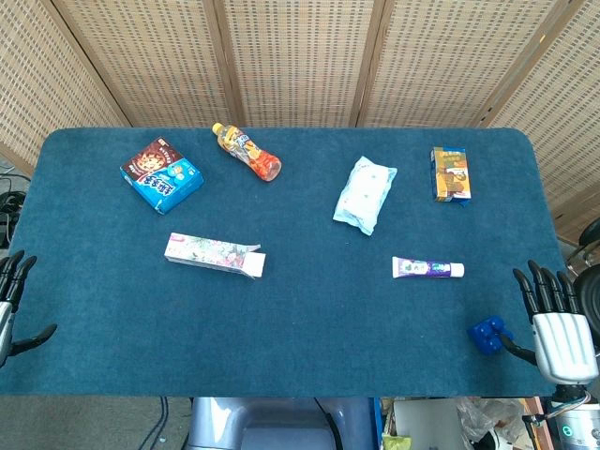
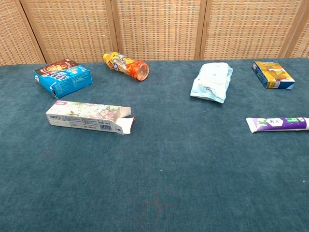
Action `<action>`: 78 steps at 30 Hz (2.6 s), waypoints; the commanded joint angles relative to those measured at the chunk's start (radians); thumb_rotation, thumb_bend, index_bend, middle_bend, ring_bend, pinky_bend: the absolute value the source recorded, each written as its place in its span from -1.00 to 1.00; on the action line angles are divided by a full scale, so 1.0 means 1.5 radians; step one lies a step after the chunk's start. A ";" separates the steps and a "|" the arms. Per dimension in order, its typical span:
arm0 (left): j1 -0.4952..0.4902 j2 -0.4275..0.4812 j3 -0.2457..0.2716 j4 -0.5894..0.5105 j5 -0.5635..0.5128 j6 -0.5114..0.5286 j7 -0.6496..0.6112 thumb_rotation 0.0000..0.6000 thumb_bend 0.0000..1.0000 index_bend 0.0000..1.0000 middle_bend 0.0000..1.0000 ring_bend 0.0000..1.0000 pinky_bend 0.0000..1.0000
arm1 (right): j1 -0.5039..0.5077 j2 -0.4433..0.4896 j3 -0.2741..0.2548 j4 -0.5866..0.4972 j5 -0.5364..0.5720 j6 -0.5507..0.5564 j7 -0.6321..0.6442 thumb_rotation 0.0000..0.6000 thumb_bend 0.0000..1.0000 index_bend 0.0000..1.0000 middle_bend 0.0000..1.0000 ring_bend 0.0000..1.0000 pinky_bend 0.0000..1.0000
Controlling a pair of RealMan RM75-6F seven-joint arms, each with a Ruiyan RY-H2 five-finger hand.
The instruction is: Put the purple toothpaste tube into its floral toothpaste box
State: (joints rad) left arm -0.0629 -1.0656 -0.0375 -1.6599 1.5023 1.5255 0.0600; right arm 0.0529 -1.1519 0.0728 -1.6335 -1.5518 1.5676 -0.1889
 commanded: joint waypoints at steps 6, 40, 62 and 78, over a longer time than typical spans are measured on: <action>-0.002 -0.004 -0.006 0.005 -0.005 0.000 -0.004 1.00 -0.64 -1.00 -1.00 -1.00 -1.00 | 0.047 -0.003 0.016 0.005 0.028 -0.083 0.014 1.00 -1.00 -1.00 -1.00 -1.00 -1.00; -0.025 -0.019 -0.040 0.038 -0.089 -0.055 -0.012 1.00 -0.64 -1.00 -1.00 -1.00 -1.00 | 0.366 -0.240 0.075 0.276 0.328 -0.475 -0.112 1.00 -0.51 -0.36 -0.29 -0.53 -0.34; -0.033 -0.027 -0.042 0.039 -0.098 -0.066 0.006 1.00 -0.64 -1.00 -1.00 -1.00 -1.00 | 0.373 -0.229 0.042 0.359 0.327 -0.530 -0.080 1.00 -0.21 0.05 0.09 -0.17 -0.10; -0.081 -0.016 -0.047 0.056 -0.078 -0.123 0.016 1.00 -0.64 -1.00 -1.00 -1.00 -1.00 | 0.351 -0.134 0.033 0.232 0.231 -0.468 0.000 1.00 0.19 0.26 0.28 0.00 -0.01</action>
State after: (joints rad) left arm -0.1653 -1.0983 -0.1036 -1.5837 1.3726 1.3616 0.0806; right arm 0.5885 -1.3904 0.1252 -1.2423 -1.1723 0.8399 -0.2075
